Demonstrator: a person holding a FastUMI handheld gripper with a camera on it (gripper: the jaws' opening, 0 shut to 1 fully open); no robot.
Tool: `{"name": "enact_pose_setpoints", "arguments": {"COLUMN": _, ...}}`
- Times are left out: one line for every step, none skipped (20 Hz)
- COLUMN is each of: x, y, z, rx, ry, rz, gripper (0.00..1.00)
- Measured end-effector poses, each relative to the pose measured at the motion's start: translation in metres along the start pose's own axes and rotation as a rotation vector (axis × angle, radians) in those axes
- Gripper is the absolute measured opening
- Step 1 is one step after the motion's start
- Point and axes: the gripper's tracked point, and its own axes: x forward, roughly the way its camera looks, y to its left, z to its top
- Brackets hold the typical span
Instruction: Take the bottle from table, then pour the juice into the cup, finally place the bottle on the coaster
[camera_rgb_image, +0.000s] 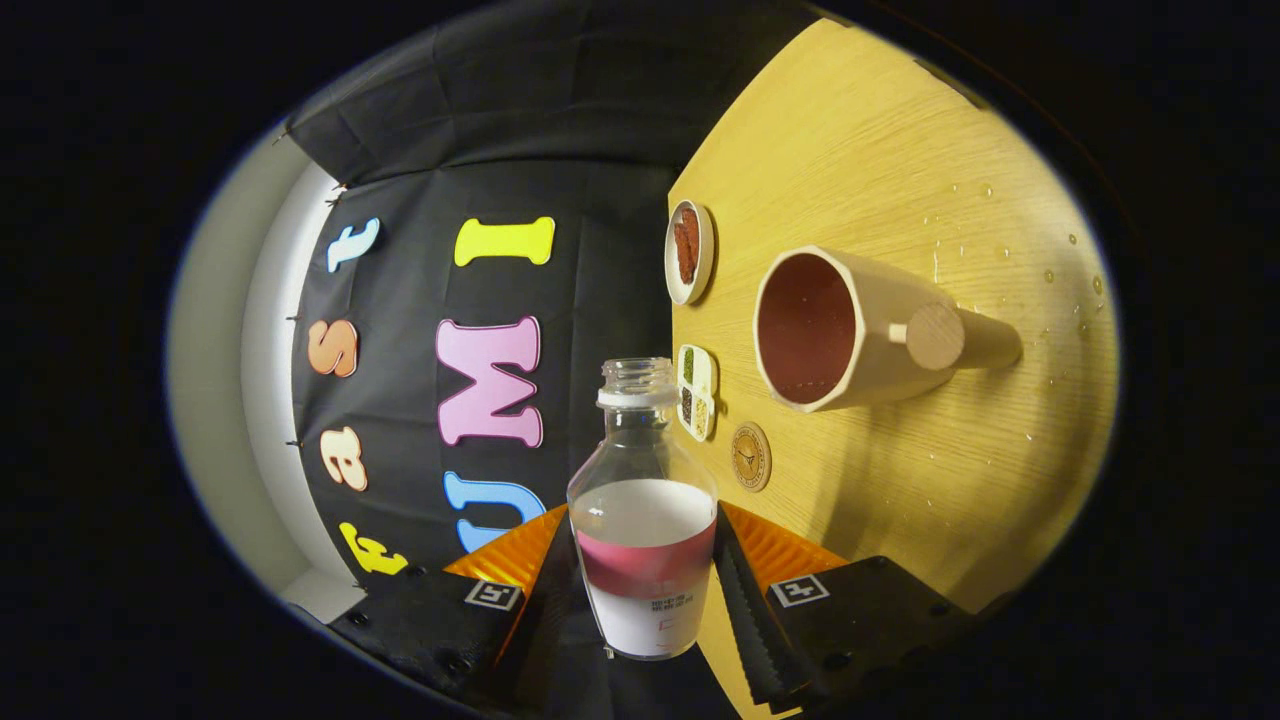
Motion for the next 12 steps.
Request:
{"name": "enact_pose_setpoints", "arguments": {"x": 0.0025, "y": 0.0002, "z": 0.0002, "rx": 0.011, "ry": 0.008, "rz": 0.001, "gripper": 0.75}}
{"name": "enact_pose_setpoints", "arguments": {"x": 0.0051, "y": -0.0004, "z": 0.0009, "rx": 0.023, "ry": 0.013, "rz": 0.004, "gripper": 0.75}}
{"name": "enact_pose_setpoints", "arguments": {"x": 0.0074, "y": -0.0011, "z": 0.0001, "rx": 0.037, "ry": 0.014, "rz": 0.004, "gripper": 0.75}}
{"name": "enact_pose_setpoints", "arguments": {"x": 0.0086, "y": -0.0024, "z": 0.0002, "rx": 0.053, "ry": 0.013, "rz": 0.003, "gripper": 0.75}}
{"name": "enact_pose_setpoints", "arguments": {"x": 0.0062, "y": -0.0038, "z": 0.0008, "rx": 0.071, "ry": 0.008, "rz": 0.004, "gripper": 0.75}}
{"name": "enact_pose_setpoints", "arguments": {"x": 0.0052, "y": -0.0049, "z": 0.0013, "rx": 0.09, "ry": 0.004, "rz": 0.006, "gripper": 0.75}}
{"name": "enact_pose_setpoints", "arguments": {"x": 0.0028, "y": -0.0051, "z": 0.0016, "rx": 0.106, "ry": 0.002, "rz": 0.008, "gripper": 0.75}}
{"name": "enact_pose_setpoints", "arguments": {"x": 0.0023, "y": -0.0056, "z": 0.0015, "rx": 0.118, "ry": 0.0, "rz": 0.009, "gripper": 0.75}}
{"name": "enact_pose_setpoints", "arguments": {"x": 0.0033, "y": -0.0055, "z": 0.0011, "rx": 0.127, "ry": -0.003, "rz": 0.008, "gripper": 0.75}}
{"name": "enact_pose_setpoints", "arguments": {"x": 0.0035, "y": -0.0049, "z": 0.0007, "rx": 0.136, "ry": -0.005, "rz": 0.01, "gripper": 0.75}}
{"name": "enact_pose_setpoints", "arguments": {"x": 0.0041, "y": -0.0042, "z": 0.0, "rx": 0.145, "ry": -0.006, "rz": 0.012, "gripper": 0.75}}
{"name": "enact_pose_setpoints", "arguments": {"x": 0.0046, "y": -0.0039, "z": -0.0002, "rx": 0.155, "ry": -0.005, "rz": 0.014, "gripper": 0.75}}
